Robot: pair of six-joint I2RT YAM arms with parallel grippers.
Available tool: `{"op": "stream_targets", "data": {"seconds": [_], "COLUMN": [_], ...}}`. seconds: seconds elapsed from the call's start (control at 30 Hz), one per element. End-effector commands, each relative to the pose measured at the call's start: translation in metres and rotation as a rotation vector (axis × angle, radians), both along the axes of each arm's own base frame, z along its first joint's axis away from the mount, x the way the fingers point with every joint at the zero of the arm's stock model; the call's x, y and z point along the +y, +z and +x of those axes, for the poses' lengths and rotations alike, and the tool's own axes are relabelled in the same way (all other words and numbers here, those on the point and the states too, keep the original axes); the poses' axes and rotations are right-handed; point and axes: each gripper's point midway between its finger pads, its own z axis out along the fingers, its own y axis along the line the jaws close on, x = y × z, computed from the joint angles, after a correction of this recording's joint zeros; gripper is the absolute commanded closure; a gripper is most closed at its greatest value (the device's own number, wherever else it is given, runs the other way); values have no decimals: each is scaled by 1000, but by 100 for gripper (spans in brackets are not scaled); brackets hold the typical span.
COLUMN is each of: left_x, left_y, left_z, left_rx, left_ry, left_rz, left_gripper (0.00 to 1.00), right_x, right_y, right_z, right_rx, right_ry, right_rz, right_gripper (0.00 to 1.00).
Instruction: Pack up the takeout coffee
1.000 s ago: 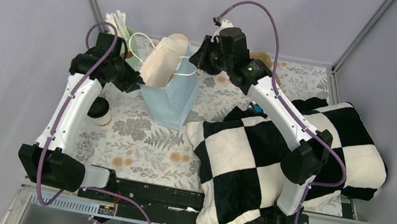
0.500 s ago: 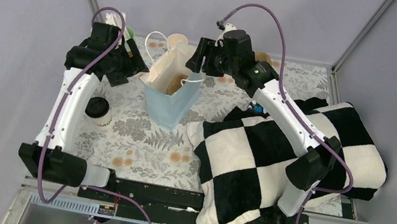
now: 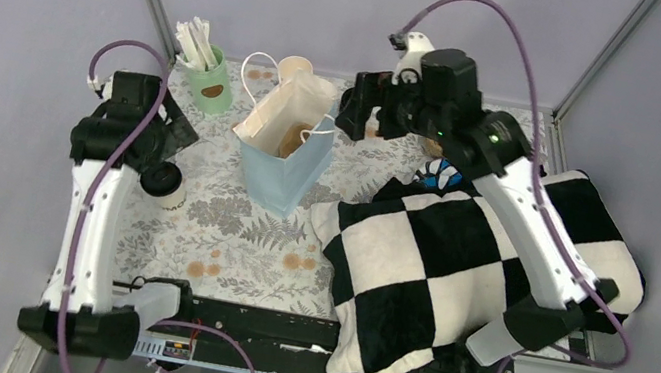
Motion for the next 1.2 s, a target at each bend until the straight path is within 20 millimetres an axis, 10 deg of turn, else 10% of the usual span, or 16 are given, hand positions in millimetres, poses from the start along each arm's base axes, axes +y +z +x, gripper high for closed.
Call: {"op": "stream_targets", "data": {"seconds": [0.0, 0.63, 1.17], "left_x": [47, 87, 85], "left_y": [-33, -118, -139], "left_z": [13, 42, 40], "left_rx": [108, 350, 348], "left_ry": [194, 101, 19], "left_rz": [28, 57, 25], "left_gripper": [1, 1, 17], "right_x": [-31, -61, -56], "right_y": [24, 21, 17], "right_z": [-30, -62, -65], "right_rx": [-104, -179, -162], "right_ry": [28, 69, 93], "right_rz": [-27, -44, -30], "right_gripper": [0, 0, 0]}}
